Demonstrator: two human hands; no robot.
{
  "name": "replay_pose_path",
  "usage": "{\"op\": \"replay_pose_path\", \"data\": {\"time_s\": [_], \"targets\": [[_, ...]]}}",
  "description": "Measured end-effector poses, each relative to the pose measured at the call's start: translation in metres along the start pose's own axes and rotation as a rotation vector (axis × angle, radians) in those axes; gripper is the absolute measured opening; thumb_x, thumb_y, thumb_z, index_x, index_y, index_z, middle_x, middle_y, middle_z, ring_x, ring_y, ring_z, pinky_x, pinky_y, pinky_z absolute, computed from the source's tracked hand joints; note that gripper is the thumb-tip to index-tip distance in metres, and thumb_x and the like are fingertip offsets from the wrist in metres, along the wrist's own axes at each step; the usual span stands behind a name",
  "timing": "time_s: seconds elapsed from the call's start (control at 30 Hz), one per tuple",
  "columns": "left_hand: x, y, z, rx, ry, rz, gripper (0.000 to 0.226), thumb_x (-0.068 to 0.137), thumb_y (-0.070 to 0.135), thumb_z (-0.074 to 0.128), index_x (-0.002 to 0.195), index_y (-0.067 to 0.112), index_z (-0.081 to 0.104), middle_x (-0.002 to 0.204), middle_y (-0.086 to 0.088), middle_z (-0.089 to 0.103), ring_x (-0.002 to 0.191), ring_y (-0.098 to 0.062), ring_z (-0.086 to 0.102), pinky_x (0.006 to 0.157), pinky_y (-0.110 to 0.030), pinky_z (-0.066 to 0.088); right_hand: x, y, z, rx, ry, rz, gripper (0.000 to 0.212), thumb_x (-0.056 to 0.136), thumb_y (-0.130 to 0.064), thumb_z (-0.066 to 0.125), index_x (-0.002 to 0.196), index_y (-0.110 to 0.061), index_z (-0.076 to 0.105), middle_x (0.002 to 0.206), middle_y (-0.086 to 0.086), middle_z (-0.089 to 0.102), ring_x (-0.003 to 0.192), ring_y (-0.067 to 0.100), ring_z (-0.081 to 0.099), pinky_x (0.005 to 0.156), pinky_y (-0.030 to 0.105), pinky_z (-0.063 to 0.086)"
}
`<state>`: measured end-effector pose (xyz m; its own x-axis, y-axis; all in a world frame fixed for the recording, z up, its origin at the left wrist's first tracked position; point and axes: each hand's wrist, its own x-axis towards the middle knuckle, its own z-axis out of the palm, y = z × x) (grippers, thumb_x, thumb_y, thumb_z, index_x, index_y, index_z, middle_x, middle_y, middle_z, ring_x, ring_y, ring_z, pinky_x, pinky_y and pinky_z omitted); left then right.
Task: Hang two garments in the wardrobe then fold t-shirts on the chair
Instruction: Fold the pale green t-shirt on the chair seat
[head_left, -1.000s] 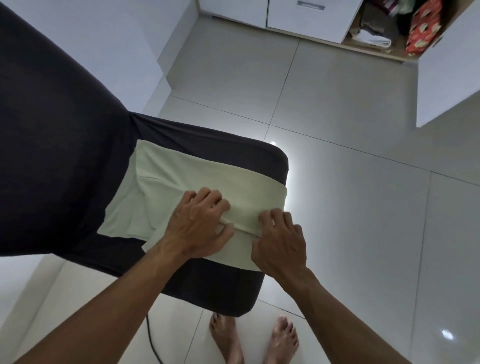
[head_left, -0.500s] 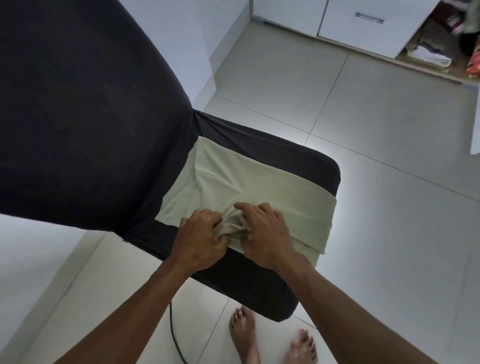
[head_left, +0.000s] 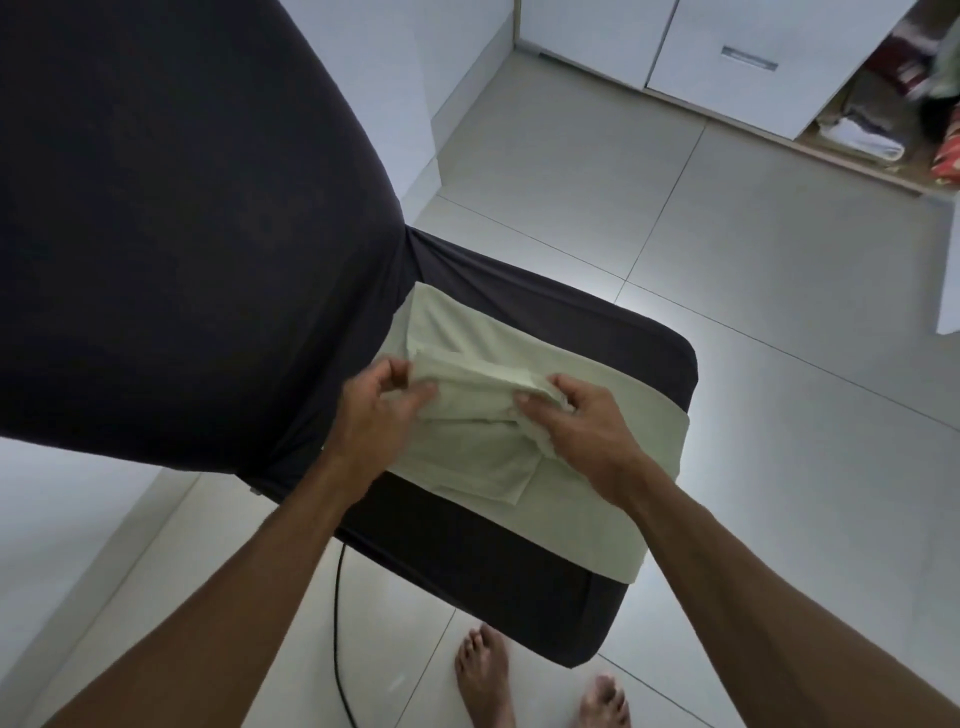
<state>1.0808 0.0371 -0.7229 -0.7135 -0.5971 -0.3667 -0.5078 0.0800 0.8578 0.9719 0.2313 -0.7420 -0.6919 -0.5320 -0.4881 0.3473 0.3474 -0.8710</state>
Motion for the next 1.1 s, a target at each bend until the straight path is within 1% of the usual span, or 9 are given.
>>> {"op": "replay_pose_path", "data": {"time_s": [0.1, 0.2, 0.27, 0.33, 0.43, 0.53, 0.67, 0.87, 1.1], "targets": [[0.025, 0.017, 0.007, -0.066, -0.147, -0.106, 0.03, 0.086, 0.034, 0.075, 0.107, 0.017, 0.063, 0.089, 0.014, 0.068, 0.079, -0.001, 0.063, 0.072, -0.023, 0.051, 0.009, -0.001, -0.008, 0.128, 0.073, 0.128, 0.026, 0.086, -0.033, 0.08, 0.102, -0.014, 0.073, 0.095, 0.008, 0.077, 0.082, 0.021, 0.075, 0.07, 0.037, 0.062], [0.034, 0.005, 0.02, 0.311, -0.284, -0.132, 0.043, 0.074, 0.047, 0.082, 0.109, 0.026, 0.066, 0.098, 0.008, 0.072, 0.091, -0.01, 0.07, 0.082, -0.036, 0.059, 0.011, 0.011, -0.006, 0.085, 0.052, 0.241, 0.028, 0.08, -0.023, 0.085, 0.103, -0.011, 0.074, 0.097, 0.009, 0.078, 0.087, 0.024, 0.076, 0.08, 0.046, 0.063], [0.034, -0.002, 0.022, 0.379, -0.204, -0.088, 0.019, 0.081, 0.04, 0.077, 0.093, 0.026, 0.071, 0.09, 0.008, 0.07, 0.087, -0.013, 0.067, 0.084, -0.042, 0.058, 0.013, 0.015, -0.004, 0.027, 0.071, 0.233, 0.021, 0.083, -0.018, 0.083, 0.102, -0.014, 0.076, 0.096, 0.007, 0.078, 0.09, 0.024, 0.076, 0.084, 0.049, 0.062], [0.036, -0.004, 0.021, 0.219, -0.111, -0.027, 0.015, 0.09, 0.035, 0.069, 0.089, 0.02, 0.069, 0.082, 0.003, 0.066, 0.075, -0.015, 0.06, 0.073, -0.037, 0.055, 0.016, 0.015, -0.001, 0.041, 0.155, 0.187, 0.019, 0.087, -0.024, 0.078, 0.105, -0.017, 0.075, 0.098, 0.005, 0.077, 0.093, 0.024, 0.074, 0.085, 0.047, 0.061], [0.036, -0.005, 0.018, -0.013, -0.044, -0.001, 0.018, 0.095, 0.03, 0.065, 0.102, 0.015, 0.059, 0.07, -0.001, 0.052, 0.064, -0.012, 0.045, 0.059, -0.027, 0.041, 0.022, 0.018, -0.001, 0.112, 0.24, 0.207, 0.034, 0.085, -0.038, 0.079, 0.109, -0.017, 0.068, 0.102, 0.003, 0.075, 0.093, 0.022, 0.074, 0.082, 0.043, 0.062], [0.037, -0.014, 0.017, 0.074, -0.092, -0.002, 0.026, 0.093, 0.022, 0.067, 0.115, 0.026, 0.054, 0.071, 0.003, 0.063, 0.07, -0.009, 0.054, 0.069, -0.026, 0.046, 0.026, 0.023, 0.002, -0.037, 0.248, 0.259, 0.028, 0.085, -0.038, 0.079, 0.101, -0.018, 0.07, 0.097, 0.001, 0.074, 0.089, 0.021, 0.072, 0.083, 0.048, 0.061], [0.047, -0.013, 0.015, -0.066, -0.021, 0.102, 0.054, 0.094, 0.007, 0.065, 0.138, 0.033, 0.051, 0.084, 0.006, 0.069, 0.074, -0.002, 0.058, 0.073, -0.017, 0.05, 0.031, 0.016, 0.001, -0.106, 0.399, 0.08, 0.021, 0.096, -0.04, 0.064, 0.103, -0.02, 0.062, 0.094, -0.003, 0.068, 0.09, 0.021, 0.068, 0.083, 0.046, 0.058], [0.056, -0.021, 0.028, 0.374, 0.029, 0.117, 0.057, 0.094, 0.008, 0.063, 0.145, 0.029, 0.047, 0.1, 0.004, 0.065, 0.097, -0.012, 0.061, 0.089, -0.025, 0.044, 0.032, 0.02, 0.003, -0.448, 0.457, 0.127, 0.028, 0.1, -0.037, 0.055, 0.12, -0.022, 0.043, 0.087, -0.004, 0.053, 0.083, 0.023, 0.056, 0.075, 0.035, 0.044], [0.068, -0.029, 0.03, 0.513, 0.088, 0.222, 0.045, 0.095, 0.006, 0.057, 0.138, 0.022, 0.054, 0.091, 0.0, 0.061, 0.085, -0.019, 0.06, 0.086, -0.045, 0.052, 0.03, 0.026, 0.004, -0.511, 0.511, 0.015, 0.023, 0.102, -0.034, 0.054, 0.113, -0.023, 0.038, 0.078, 0.0, 0.058, 0.071, 0.025, 0.06, 0.064, 0.035, 0.044]]}}
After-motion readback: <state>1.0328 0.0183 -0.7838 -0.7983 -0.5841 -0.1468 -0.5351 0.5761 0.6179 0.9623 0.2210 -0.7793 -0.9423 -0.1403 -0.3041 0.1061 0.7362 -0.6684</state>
